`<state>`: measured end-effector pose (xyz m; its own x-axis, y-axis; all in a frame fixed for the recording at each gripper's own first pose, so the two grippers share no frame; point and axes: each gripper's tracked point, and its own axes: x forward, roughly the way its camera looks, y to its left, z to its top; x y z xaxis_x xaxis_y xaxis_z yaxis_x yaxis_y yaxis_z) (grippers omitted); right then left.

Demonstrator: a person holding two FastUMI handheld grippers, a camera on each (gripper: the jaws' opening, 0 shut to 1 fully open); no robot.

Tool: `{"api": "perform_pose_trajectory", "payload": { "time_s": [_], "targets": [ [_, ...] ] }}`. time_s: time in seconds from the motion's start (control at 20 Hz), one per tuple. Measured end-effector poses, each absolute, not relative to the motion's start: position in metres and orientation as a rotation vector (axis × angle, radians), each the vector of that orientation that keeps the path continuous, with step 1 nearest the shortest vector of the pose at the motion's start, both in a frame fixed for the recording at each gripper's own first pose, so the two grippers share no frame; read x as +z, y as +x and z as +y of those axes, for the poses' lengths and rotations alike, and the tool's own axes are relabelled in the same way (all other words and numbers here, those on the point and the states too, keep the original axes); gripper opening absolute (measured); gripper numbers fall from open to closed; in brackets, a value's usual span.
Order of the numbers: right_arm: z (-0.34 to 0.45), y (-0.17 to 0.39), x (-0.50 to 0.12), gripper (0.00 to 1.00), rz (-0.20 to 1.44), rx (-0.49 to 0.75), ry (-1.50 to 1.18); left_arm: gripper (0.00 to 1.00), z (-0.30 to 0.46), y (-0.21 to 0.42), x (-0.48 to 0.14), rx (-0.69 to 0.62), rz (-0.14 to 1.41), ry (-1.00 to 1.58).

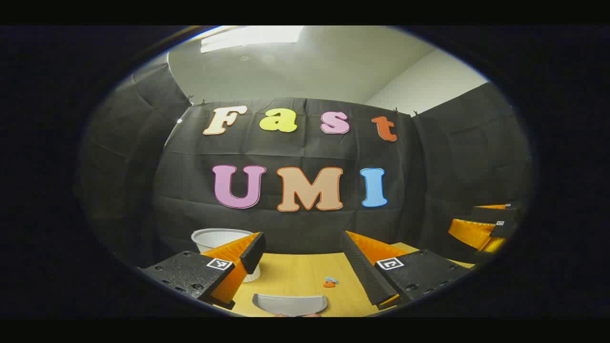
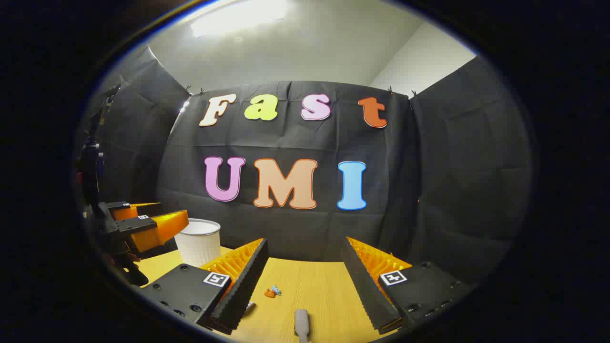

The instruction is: Pick up the small broom and dustpan from the desktop, sweep the trash into the dustpan with the broom, and then empty the trash into the garbage bin.

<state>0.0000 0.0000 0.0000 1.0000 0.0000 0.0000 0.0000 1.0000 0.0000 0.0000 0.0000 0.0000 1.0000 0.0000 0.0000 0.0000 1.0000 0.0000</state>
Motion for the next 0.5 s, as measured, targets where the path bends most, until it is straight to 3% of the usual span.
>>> {"api": "perform_pose_trajectory", "payload": {
  "time_s": [0.5],
  "targets": [
    [0.014, -0.005, -0.005, 0.98, -0.003, 0.085, 0.011, 0.93, 0.008, -0.02, -0.004, 0.056, 0.018, 0.041]
  ]
}}
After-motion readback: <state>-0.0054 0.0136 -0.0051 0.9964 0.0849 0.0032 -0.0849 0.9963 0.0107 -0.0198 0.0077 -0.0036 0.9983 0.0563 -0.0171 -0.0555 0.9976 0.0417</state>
